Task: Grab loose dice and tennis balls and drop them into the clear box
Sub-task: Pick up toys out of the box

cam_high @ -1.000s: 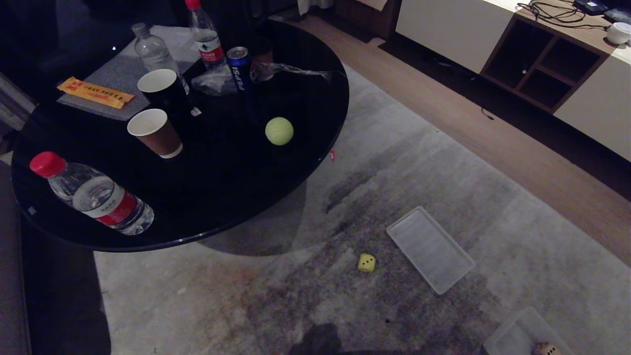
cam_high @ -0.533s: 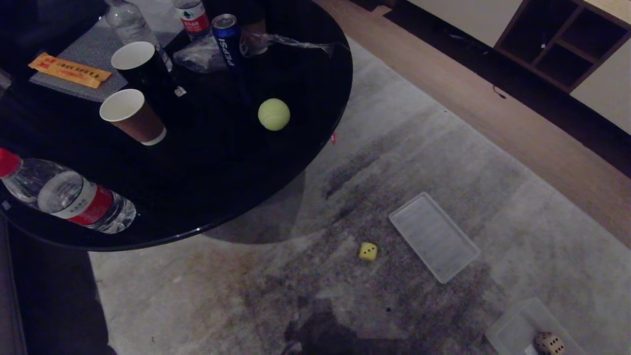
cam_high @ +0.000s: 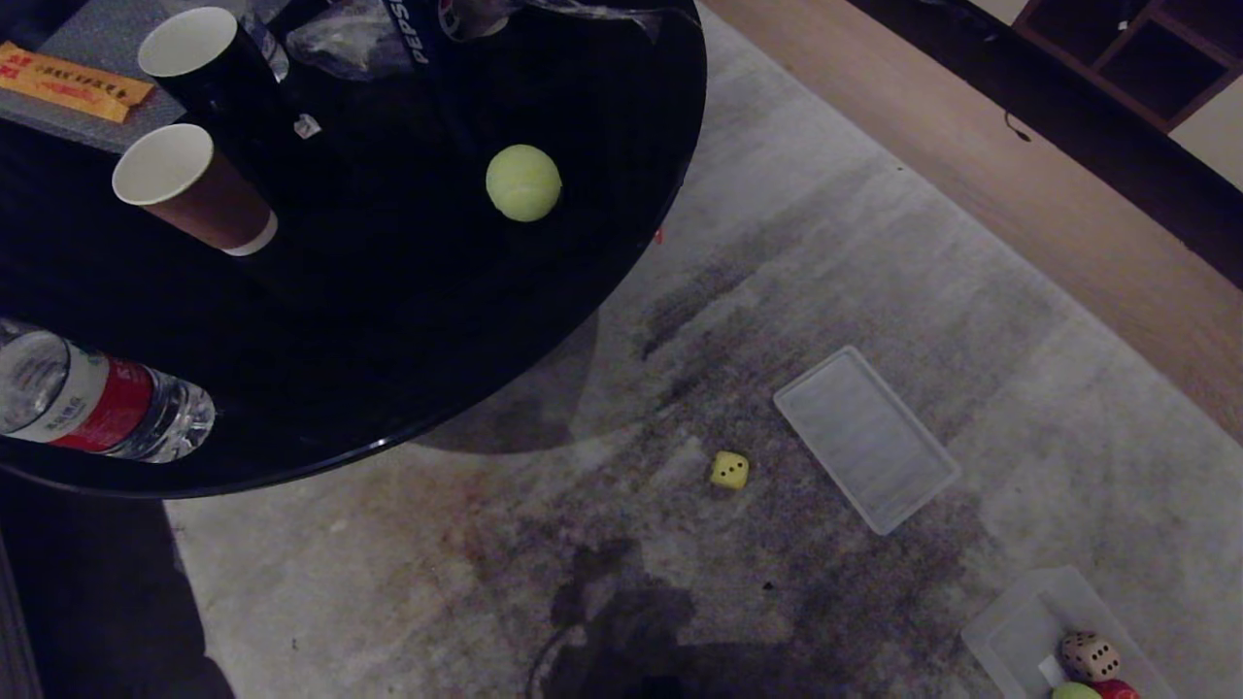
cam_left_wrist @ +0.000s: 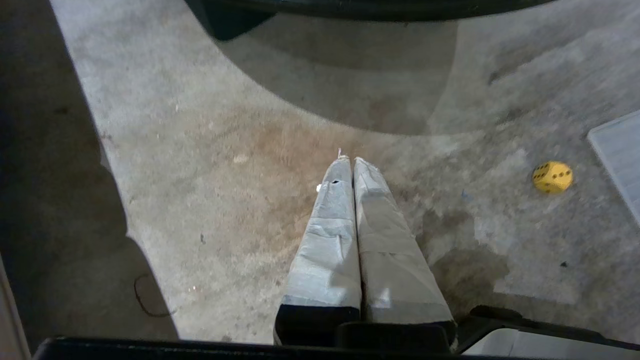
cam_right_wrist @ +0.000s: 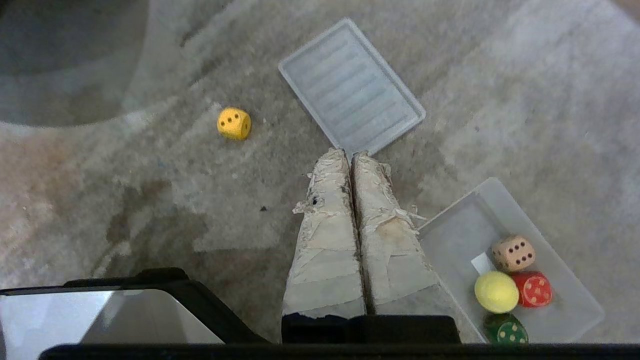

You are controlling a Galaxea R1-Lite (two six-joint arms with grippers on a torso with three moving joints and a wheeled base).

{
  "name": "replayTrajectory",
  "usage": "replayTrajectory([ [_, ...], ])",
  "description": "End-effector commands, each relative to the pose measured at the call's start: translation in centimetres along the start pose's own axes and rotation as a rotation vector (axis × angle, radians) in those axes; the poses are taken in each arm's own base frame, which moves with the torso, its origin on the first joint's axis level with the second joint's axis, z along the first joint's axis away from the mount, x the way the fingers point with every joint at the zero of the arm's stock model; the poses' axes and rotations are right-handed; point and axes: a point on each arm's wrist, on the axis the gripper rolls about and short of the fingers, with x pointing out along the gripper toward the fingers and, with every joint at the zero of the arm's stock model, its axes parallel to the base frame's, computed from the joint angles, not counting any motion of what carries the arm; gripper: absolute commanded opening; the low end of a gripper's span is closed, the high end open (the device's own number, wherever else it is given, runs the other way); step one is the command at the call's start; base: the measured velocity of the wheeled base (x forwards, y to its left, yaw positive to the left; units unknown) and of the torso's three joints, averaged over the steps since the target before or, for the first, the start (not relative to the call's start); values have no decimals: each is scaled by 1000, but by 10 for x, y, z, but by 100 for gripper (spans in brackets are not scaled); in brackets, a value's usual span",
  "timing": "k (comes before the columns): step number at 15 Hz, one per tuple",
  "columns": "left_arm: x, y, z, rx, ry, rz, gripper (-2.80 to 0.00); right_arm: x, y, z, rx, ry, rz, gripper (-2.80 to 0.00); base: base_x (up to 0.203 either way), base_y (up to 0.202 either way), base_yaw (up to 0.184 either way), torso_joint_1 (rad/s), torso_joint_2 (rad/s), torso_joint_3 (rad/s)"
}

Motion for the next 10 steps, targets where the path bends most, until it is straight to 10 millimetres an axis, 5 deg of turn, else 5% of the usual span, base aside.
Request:
replayTrajectory([
  [1,0,0,0,-1,2,1,-280,1,0,-2,1,8,0,-280,0,0,0,2,3,-193],
  [10,0,0,0,-1,2,1,-280,1,0,-2,1,8,0,-280,0,0,0,2,5,-197],
])
